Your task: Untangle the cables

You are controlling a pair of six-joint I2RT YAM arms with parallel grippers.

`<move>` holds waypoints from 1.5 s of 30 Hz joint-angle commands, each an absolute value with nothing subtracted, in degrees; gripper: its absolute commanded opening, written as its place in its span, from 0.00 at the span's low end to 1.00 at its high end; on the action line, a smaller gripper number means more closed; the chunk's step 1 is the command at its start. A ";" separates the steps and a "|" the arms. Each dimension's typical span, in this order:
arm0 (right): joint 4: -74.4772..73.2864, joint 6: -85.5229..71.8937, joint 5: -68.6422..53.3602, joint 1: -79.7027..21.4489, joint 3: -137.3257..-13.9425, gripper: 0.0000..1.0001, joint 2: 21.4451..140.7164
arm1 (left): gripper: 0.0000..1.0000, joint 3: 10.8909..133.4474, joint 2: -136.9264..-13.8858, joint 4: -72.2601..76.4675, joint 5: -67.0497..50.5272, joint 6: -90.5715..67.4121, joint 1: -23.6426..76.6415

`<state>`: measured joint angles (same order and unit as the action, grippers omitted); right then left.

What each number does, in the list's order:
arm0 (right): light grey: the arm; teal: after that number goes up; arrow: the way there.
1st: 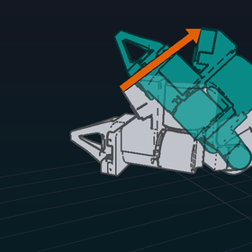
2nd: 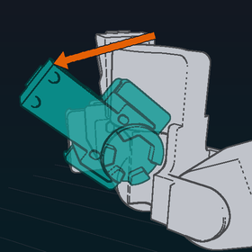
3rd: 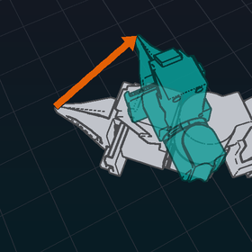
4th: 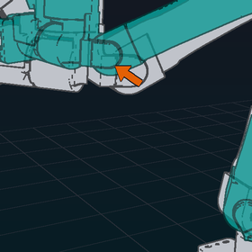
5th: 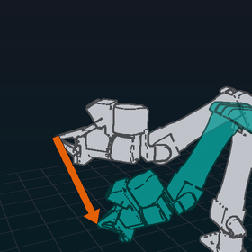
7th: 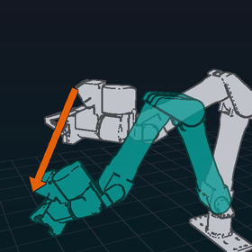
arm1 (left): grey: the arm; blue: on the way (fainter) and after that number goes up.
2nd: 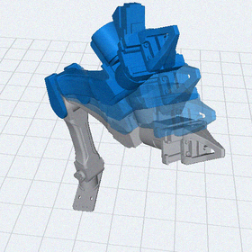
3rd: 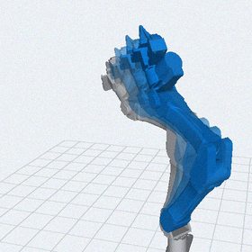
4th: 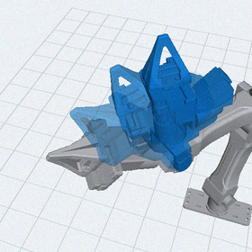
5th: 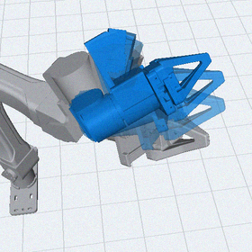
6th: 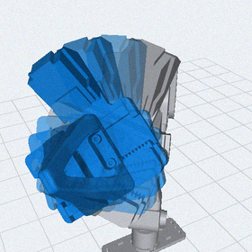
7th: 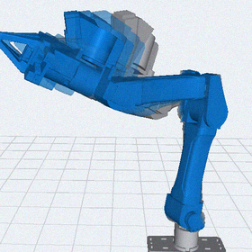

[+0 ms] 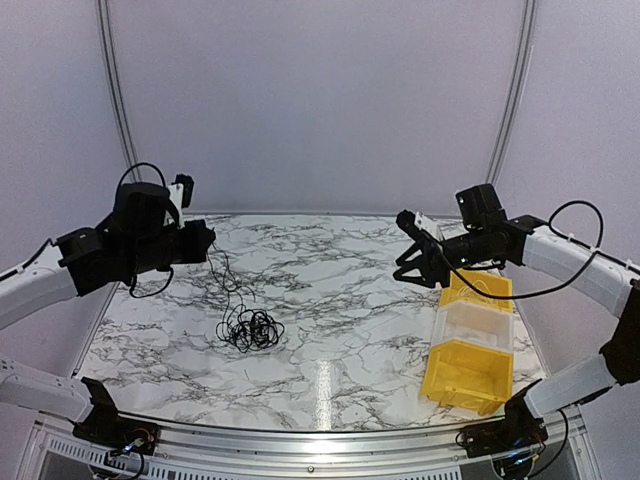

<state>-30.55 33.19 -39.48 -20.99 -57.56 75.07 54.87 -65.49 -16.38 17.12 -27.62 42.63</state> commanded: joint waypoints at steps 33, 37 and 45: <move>-34.50 23.79 -37.85 -44.62 -110.46 0.50 100.85 | 0.00 70.09 -68.24 -11.44 0.20 -20.22 42.85; -33.92 24.50 -36.75 -45.55 -111.75 0.50 103.69 | 0.00 70.29 -69.39 -9.68 -2.76 -21.86 42.98; -33.46 22.52 -37.87 -46.46 -116.23 0.55 109.09 | 0.00 69.67 -68.31 -6.60 -6.03 -24.83 43.15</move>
